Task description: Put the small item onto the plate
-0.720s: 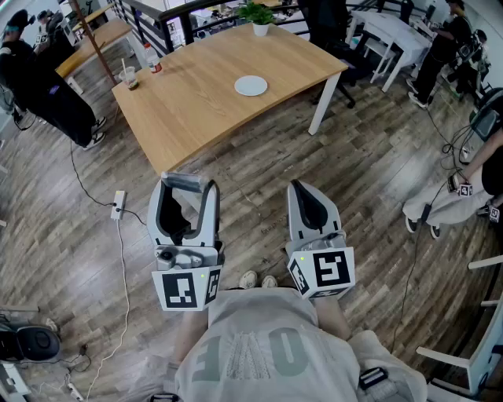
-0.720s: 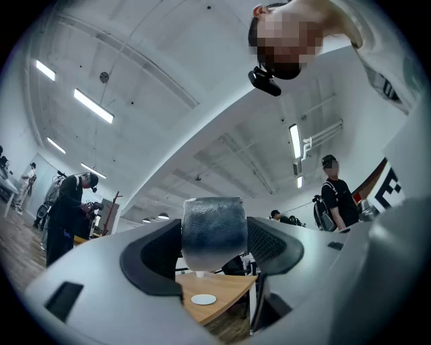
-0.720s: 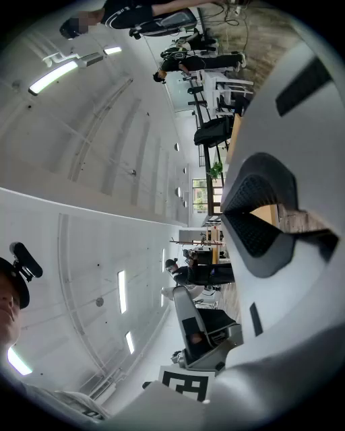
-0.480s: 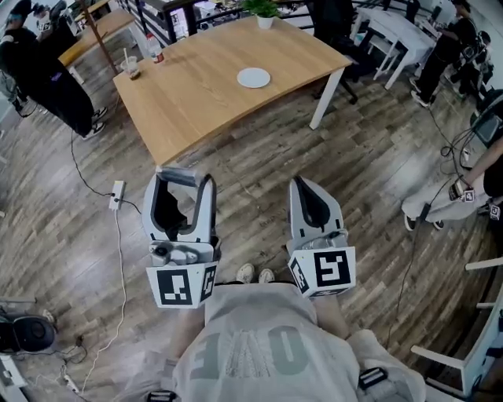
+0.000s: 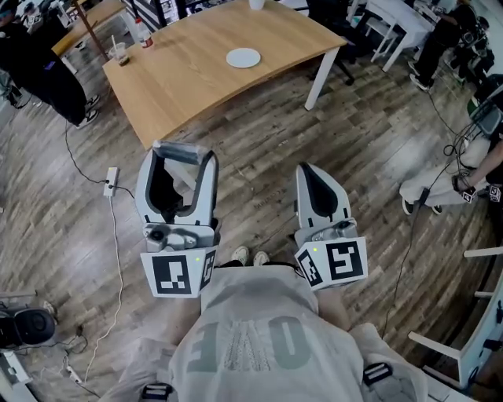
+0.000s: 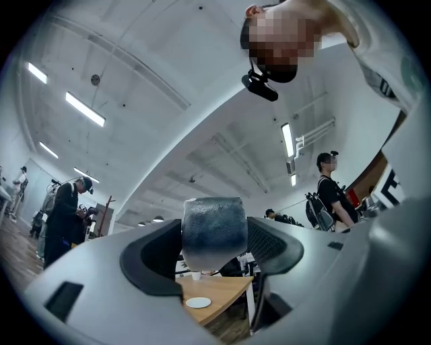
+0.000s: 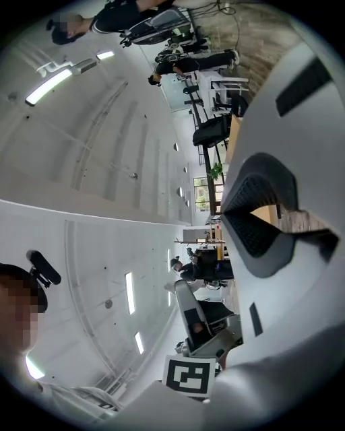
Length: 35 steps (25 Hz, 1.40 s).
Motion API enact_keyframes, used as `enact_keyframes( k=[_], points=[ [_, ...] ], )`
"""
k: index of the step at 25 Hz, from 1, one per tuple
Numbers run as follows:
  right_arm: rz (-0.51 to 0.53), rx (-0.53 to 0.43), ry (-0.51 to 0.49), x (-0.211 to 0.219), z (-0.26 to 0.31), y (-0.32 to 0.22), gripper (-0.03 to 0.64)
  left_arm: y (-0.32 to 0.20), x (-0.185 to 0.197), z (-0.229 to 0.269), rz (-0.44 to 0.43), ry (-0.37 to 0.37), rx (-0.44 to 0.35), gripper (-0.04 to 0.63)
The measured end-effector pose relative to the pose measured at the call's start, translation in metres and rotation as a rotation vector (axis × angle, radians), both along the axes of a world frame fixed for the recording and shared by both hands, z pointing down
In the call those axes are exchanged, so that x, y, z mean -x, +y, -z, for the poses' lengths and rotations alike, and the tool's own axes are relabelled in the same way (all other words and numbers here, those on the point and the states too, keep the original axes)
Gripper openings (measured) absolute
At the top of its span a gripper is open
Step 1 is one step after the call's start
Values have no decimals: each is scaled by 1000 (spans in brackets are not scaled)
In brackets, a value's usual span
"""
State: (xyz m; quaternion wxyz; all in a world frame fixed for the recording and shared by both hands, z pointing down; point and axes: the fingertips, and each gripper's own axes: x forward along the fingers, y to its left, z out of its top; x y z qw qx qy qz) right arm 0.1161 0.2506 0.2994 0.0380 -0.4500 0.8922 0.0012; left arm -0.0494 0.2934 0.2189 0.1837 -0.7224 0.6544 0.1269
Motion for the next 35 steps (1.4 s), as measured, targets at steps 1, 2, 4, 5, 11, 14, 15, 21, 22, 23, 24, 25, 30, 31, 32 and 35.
enact_keyframes(
  k=[1,2,4,5,11,14,15,21,22,23,24,25,30,31,32,35],
  points=[
    [3,3,-8,-6,-2,1,18,2,-5,1,2,-4,-5,298],
    [7,5,-8,-10,-5,2,18,5,-9,2,5,-5,-9,298],
    [16,13,4,-14,-16,1,18,9,-15,-1,8,10,-15,298],
    [22,23,9,-15,-22,-2,18,9,-16,-5,7,27,-13,298],
    [55,117,-19,-23,-51,-15,18,-6,-10,-23,4,81,19,298],
    [56,135,-19,-22,-61,-36,18,-26,-2,-27,22,88,8,298],
    [59,142,-19,-20,-65,-43,18,-33,2,-29,26,94,5,298],
    [89,124,16,5,-84,-97,18,-89,23,-57,37,113,1,298],
    [87,127,18,10,-87,-111,18,-103,28,-61,33,118,0,298],
    [85,133,18,17,-90,-124,18,-117,35,-64,27,126,0,298],
    [85,138,19,25,-90,-137,18,-132,42,-64,22,136,1,298],
    [89,141,22,33,-87,-150,18,-148,49,-62,19,145,2,298],
    [92,137,47,64,-54,-230,18,-236,72,-33,-1,142,7,298],
    [91,136,47,68,-51,-242,18,-248,76,-31,-4,140,9,298],
    [90,134,48,72,-50,-252,18,-257,79,-32,-10,142,11,298],
    [89,127,68,90,-48,-295,18,-298,92,-32,-41,140,39,298]
  ],
)
